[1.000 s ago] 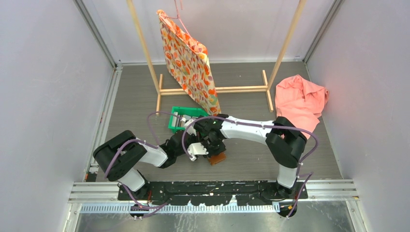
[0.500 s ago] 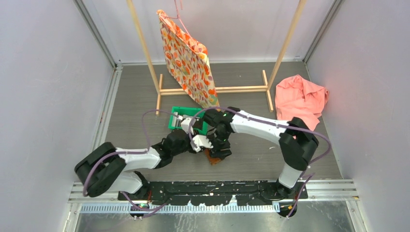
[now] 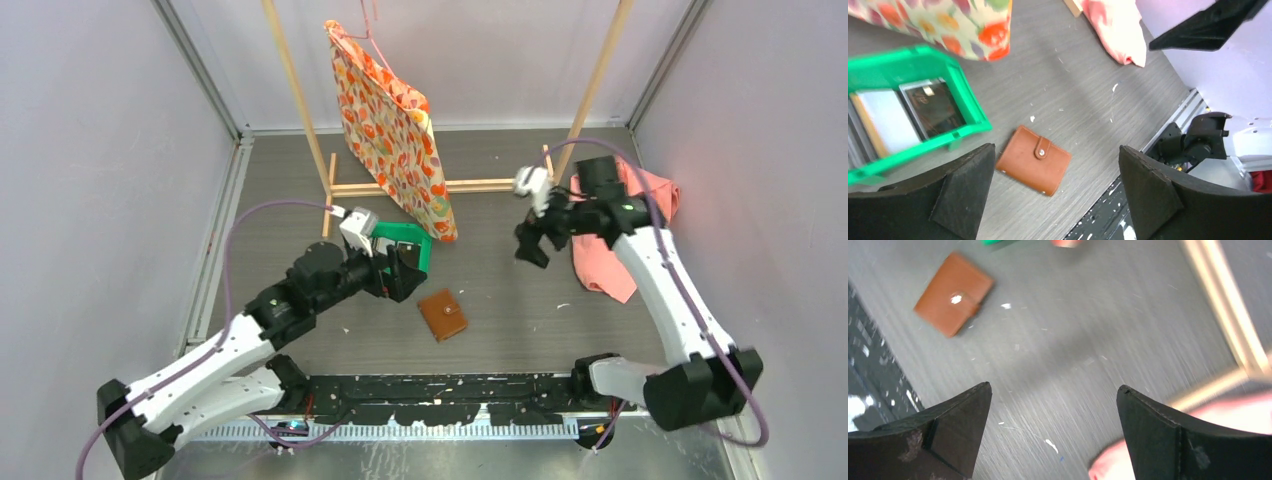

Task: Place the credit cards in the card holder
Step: Reset both arms

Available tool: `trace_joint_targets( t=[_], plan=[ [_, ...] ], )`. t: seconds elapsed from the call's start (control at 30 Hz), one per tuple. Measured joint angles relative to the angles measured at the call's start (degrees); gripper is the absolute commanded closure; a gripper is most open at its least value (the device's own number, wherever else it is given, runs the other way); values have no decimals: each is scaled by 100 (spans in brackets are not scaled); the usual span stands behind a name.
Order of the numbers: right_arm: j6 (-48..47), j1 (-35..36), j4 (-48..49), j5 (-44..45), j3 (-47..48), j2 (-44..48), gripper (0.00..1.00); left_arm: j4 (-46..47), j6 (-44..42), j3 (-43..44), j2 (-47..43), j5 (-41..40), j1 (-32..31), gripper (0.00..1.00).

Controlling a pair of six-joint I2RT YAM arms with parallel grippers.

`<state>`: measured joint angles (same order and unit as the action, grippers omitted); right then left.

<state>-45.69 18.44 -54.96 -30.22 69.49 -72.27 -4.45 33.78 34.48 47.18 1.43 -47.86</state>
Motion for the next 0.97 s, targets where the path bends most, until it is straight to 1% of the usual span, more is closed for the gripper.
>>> trace_joint_targets(
  t=[0.03, 0.07, 0.13, 0.2, 0.23, 0.27, 0.33, 0.4, 0.5, 0.63, 0.83, 0.97],
  plan=[
    [210, -369, 50, -94, 2, 184, 0, -295, -142, 264, -90, -44, 22, 3],
    [533, -907, 120, -271, 4, 422, 0, -675, -297, 680, -157, -92, 57, 3],
    [988, -1661, 146, -632, 20, 636, 0, -1187, -505, 1303, -142, -83, 173, 2],
    [1626, -2535, 146, -1196, 92, 719, 0, -1705, -745, 2105, -17, 11, 422, 2],
    [1926, -2855, 179, -1379, 142, 710, 0, -1856, -815, 2378, 35, 59, 522, 2],
    [2380, -3287, 245, -1572, 225, 682, 0, -2098, -901, 2769, 118, 160, 678, 2],
    [2920, -3814, 245, -1808, 468, 625, 0, -2406, -1034, 3327, 245, 299, 892, 2],
    [3178, -4157, 186, -2057, 798, 605, 0, -2688, -1165, 3751, 317, 380, 1019, 2],
    [3676, -4395, 286, -2238, 1244, 715, 0, -3161, -1340, 4251, 367, 409, 1054, 0],
    [4472, -4402, 570, -2118, 1401, 1047, 0, -3689, -1521, 4651, 321, 420, 1054, 0],
    [5123, -4404, 756, -1952, 1740, 1294, 0, -4256, -1639, 4736, 20, 365, 1054, 0],
    [5390, -4404, 881, -1945, 1945, 1300, 0, -4378, -1646, 4666, -208, 280, 1054, 0]
  ],
)
